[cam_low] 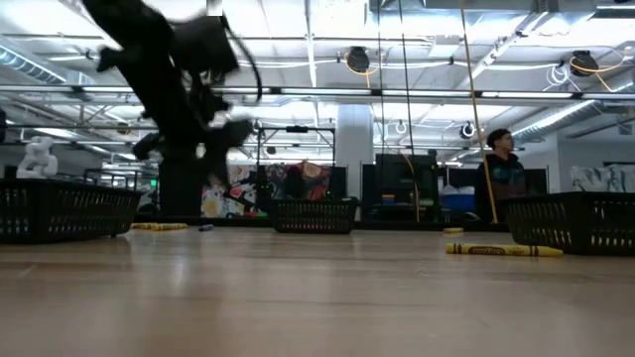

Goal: Sort crayons
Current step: Put the yellow crayon into the bottom right black bin

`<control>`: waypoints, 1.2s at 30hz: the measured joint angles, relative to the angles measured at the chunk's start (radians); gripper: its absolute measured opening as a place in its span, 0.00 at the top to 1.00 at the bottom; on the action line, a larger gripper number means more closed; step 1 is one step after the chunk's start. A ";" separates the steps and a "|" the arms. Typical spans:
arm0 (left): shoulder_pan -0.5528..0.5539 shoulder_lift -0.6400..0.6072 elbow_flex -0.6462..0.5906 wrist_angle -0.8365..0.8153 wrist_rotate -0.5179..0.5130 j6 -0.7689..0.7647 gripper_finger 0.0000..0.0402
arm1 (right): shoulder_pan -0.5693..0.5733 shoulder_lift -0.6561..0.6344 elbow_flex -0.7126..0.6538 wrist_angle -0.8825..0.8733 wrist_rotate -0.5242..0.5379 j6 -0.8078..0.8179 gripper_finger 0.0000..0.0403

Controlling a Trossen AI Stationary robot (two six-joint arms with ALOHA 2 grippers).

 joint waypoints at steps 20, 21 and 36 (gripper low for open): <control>0.491 0.071 0.041 -0.286 0.224 0.166 0.63 | -0.021 0.008 0.000 0.000 -0.003 0.007 0.75; 0.504 0.071 0.036 -0.287 0.242 0.174 0.63 | -0.021 0.008 0.000 0.001 -0.003 0.007 0.75; 0.521 0.071 0.023 -0.296 0.376 0.191 0.63 | -0.020 0.008 0.000 0.001 -0.004 0.008 0.75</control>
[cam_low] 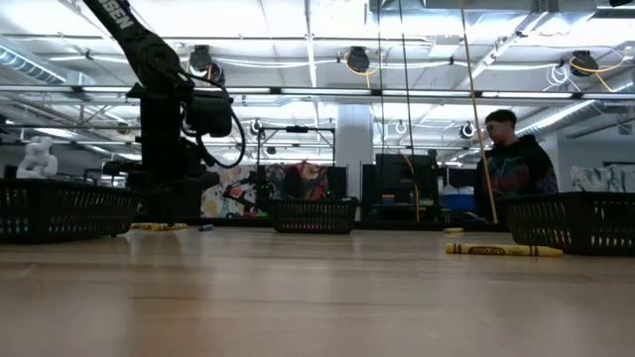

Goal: Sort crayons
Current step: Put the yellow crayon into the bottom right black bin

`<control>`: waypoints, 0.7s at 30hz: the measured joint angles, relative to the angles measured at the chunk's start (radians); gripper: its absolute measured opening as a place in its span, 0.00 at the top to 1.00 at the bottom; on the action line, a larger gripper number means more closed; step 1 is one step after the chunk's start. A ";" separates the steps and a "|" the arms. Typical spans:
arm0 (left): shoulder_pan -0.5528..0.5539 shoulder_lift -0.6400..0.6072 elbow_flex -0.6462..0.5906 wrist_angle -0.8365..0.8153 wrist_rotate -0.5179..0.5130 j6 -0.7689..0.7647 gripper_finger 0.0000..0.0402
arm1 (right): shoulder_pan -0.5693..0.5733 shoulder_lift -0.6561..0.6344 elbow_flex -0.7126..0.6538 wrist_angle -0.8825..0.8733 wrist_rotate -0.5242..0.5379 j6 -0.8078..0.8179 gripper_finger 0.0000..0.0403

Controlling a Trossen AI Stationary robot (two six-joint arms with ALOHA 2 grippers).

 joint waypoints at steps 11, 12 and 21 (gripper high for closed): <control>0.020 0.000 0.000 -0.018 0.052 -0.001 0.79 | 0.000 0.000 0.000 0.001 -0.062 0.014 0.75; 0.021 0.000 0.000 -0.018 0.055 -0.001 0.82 | 0.000 0.001 0.000 0.001 -0.076 0.017 0.75; 0.023 0.028 0.003 -0.016 0.070 0.025 0.95 | 0.016 0.002 0.000 0.001 -0.079 0.018 0.75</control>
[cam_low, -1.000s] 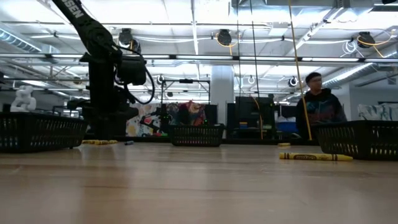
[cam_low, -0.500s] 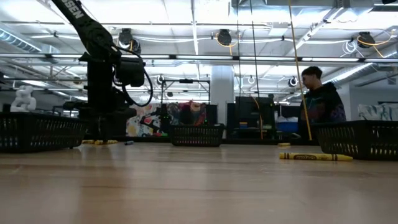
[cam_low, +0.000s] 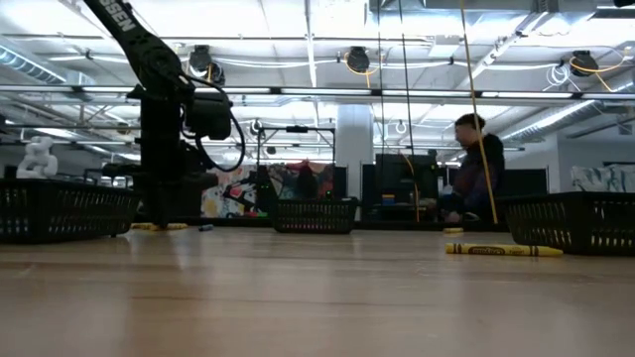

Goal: Sort crayons
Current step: Put the yellow crayon into the bottom right black bin

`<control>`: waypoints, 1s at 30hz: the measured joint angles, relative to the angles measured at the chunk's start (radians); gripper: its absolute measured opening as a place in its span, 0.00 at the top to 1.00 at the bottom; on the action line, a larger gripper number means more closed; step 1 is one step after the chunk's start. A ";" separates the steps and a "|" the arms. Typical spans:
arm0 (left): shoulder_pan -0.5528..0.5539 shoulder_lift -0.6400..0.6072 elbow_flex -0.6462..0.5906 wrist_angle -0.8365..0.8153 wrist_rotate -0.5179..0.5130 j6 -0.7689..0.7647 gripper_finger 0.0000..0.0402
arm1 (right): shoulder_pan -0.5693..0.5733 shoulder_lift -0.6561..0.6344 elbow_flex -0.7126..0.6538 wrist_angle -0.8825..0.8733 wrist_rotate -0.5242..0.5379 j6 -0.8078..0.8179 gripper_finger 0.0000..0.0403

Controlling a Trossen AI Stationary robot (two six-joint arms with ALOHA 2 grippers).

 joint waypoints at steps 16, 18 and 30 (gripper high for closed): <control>0.001 0.027 0.011 -0.020 0.031 0.054 0.84 | 0.007 0.000 0.000 0.000 0.001 0.000 0.75; 0.002 0.027 0.006 -0.020 0.040 0.056 0.84 | 0.007 0.000 0.000 0.000 0.000 0.000 0.75; 0.000 0.024 -0.020 -0.016 0.074 0.128 0.98 | 0.007 0.000 0.000 0.001 -0.029 0.000 0.75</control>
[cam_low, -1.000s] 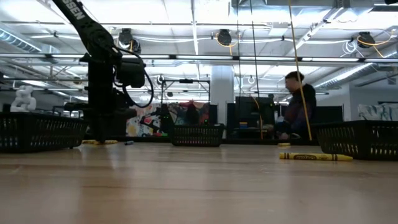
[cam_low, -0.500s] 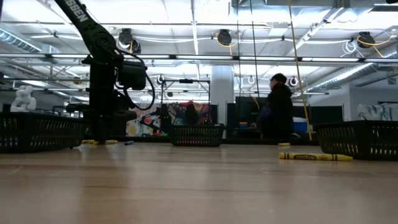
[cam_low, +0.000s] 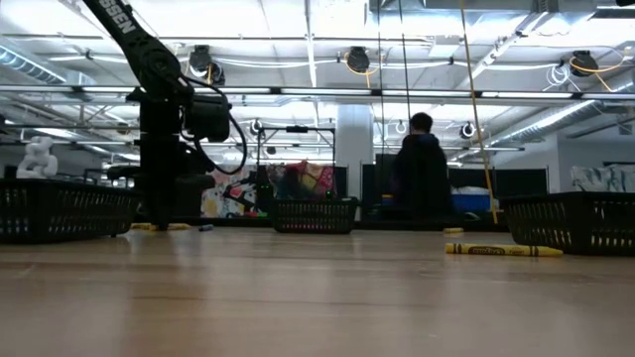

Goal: Sort crayons
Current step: Put the yellow crayon into the bottom right black bin

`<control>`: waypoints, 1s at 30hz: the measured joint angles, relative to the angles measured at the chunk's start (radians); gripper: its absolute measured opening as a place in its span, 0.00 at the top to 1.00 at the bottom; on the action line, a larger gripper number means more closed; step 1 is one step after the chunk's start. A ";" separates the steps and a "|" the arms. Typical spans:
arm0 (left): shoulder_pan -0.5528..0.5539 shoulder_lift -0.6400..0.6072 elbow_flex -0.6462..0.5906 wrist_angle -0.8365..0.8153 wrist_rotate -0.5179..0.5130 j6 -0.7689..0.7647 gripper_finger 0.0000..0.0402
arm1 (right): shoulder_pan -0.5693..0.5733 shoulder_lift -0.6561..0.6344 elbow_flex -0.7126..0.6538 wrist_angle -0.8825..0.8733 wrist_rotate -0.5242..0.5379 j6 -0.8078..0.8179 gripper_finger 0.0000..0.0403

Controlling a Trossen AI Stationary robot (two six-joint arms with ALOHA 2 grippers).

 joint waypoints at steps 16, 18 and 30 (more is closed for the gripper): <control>-0.272 -0.321 0.051 -0.027 0.002 0.065 1.00 | 0.008 0.161 0.000 -0.003 -0.045 0.131 0.75; -0.340 -0.366 0.052 0.050 -0.035 0.088 1.00 | 0.008 0.197 0.000 -0.003 -0.045 0.159 0.75; -0.744 -0.270 0.056 0.949 -0.107 0.540 1.00 | -0.001 0.310 0.000 0.002 0.038 0.328 0.74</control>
